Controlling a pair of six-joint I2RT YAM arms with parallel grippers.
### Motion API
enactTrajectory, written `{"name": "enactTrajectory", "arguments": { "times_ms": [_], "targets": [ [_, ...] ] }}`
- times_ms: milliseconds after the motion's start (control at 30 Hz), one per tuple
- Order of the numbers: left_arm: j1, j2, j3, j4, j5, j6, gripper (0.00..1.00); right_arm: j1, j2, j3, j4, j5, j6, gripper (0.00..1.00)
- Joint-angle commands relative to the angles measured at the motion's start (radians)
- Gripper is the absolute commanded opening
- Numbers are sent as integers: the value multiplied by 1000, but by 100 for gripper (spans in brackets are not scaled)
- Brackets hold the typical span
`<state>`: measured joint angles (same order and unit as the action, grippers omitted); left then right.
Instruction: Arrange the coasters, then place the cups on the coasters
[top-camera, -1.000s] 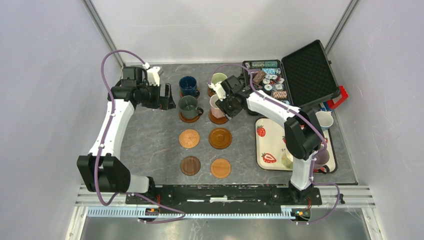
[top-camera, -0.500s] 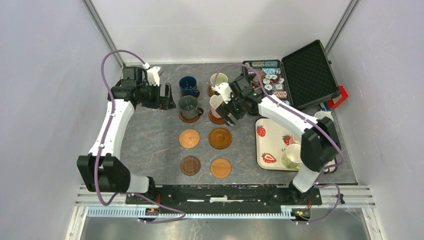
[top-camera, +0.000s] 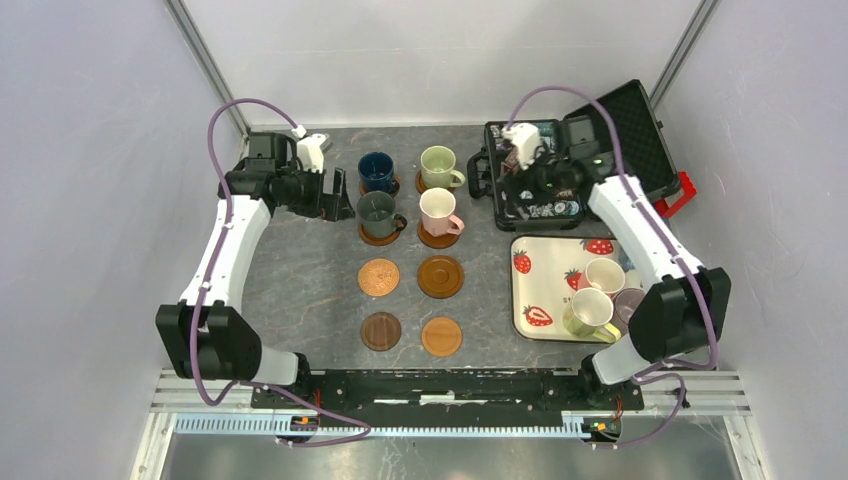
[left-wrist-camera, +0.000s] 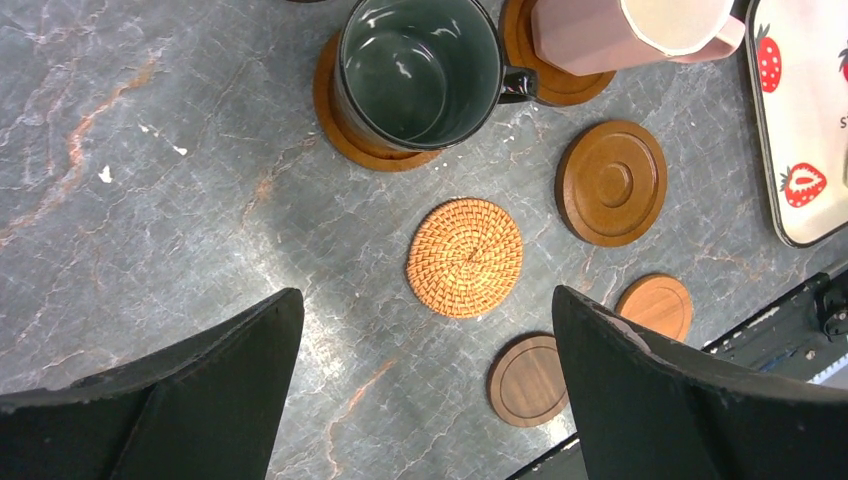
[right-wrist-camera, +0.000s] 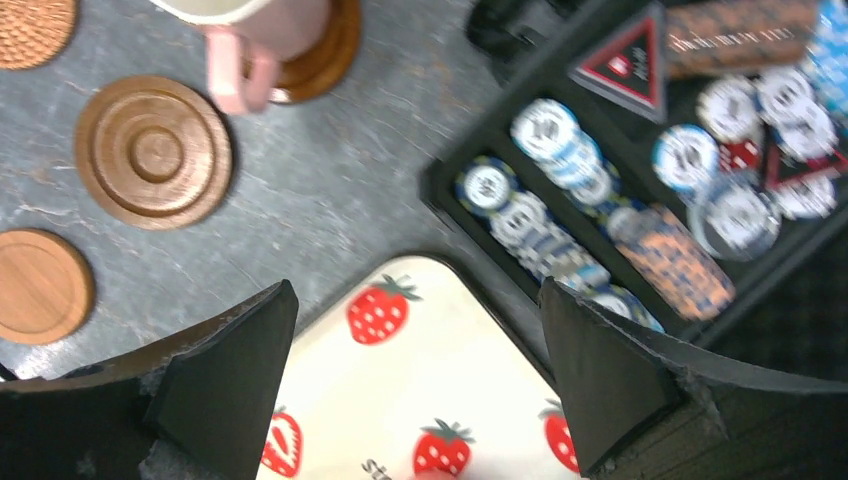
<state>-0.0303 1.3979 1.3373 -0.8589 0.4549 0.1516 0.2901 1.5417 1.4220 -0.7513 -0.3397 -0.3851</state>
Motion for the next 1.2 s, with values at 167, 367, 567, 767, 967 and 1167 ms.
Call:
{"name": "enactTrajectory", "arguments": {
  "times_ms": [167,367,567,767,967,1167],
  "targets": [
    [-40,48,57,8,63,47,100,-400,-125,64,-267,-158,-282,98],
    [-67,76,71,8,74,37,100,-720,-115,90,-383,-188,-478,98],
    [-79,80,52,44,73,-1,100,-902,-48,87,-428,-86,-438,88],
    [-80,88,41,87,71,-46,100,-905,-180,-162,-225,13,-81,85],
    [-82,102,61,86,50,-45,100,-899,-207,-306,-113,62,68,79],
    [-82,81,32,86,29,-49,100,-872,-191,-377,-37,69,148,73]
  ]
}}
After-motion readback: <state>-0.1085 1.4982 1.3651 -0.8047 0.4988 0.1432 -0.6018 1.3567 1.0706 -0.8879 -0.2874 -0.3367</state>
